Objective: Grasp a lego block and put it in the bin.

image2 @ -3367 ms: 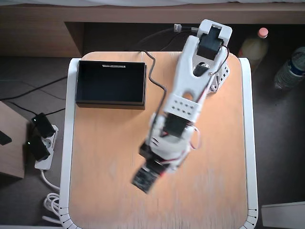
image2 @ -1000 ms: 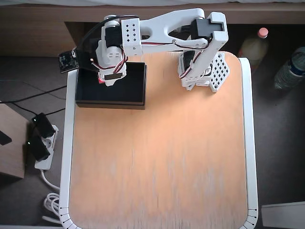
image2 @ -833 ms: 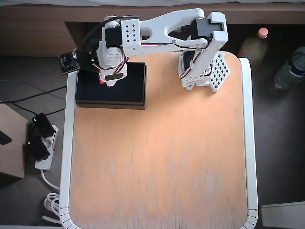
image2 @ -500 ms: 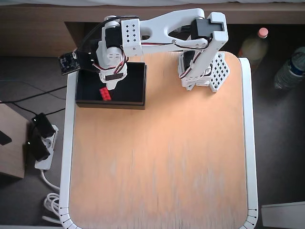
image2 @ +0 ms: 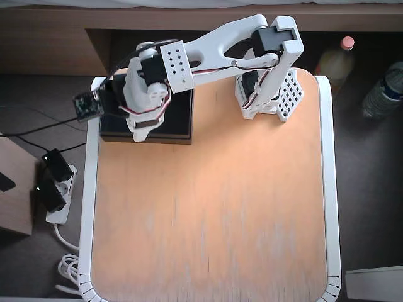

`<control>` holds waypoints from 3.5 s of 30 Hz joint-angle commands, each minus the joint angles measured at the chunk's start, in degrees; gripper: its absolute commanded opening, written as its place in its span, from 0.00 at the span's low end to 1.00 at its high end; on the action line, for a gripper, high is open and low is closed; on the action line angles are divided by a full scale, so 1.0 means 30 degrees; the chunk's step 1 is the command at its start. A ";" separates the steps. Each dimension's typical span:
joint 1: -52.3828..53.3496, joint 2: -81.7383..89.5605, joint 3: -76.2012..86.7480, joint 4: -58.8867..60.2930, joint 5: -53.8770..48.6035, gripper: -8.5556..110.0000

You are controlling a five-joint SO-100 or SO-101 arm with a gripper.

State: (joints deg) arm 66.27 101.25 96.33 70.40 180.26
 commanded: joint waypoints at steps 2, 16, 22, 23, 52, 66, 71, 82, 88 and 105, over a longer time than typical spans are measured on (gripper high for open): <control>-0.1846 0.3223 -0.0205 -0.0557 -0.0557 0.19; -0.7441 0.7676 0.1260 -0.0498 -0.0762 0.08; -0.9873 1.0840 0.4248 -0.0527 -0.0879 0.08; -1.0283 1.1484 0.4775 -0.0527 -0.0908 0.08; -2.0215 2.5137 1.7520 -0.0469 -0.0674 0.07; -2.2324 2.7480 2.2090 -0.0439 -0.0820 0.07; -2.2529 2.8154 2.3613 -0.0439 -0.0938 0.07; -2.2646 2.9092 2.6748 0.0176 -0.1143 0.07; -2.2646 2.9180 2.8477 0.1113 -0.1113 0.07; -2.3115 2.9209 2.8506 0.1992 -0.4717 0.07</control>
State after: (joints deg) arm -1.93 183.69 172.97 75.94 166.38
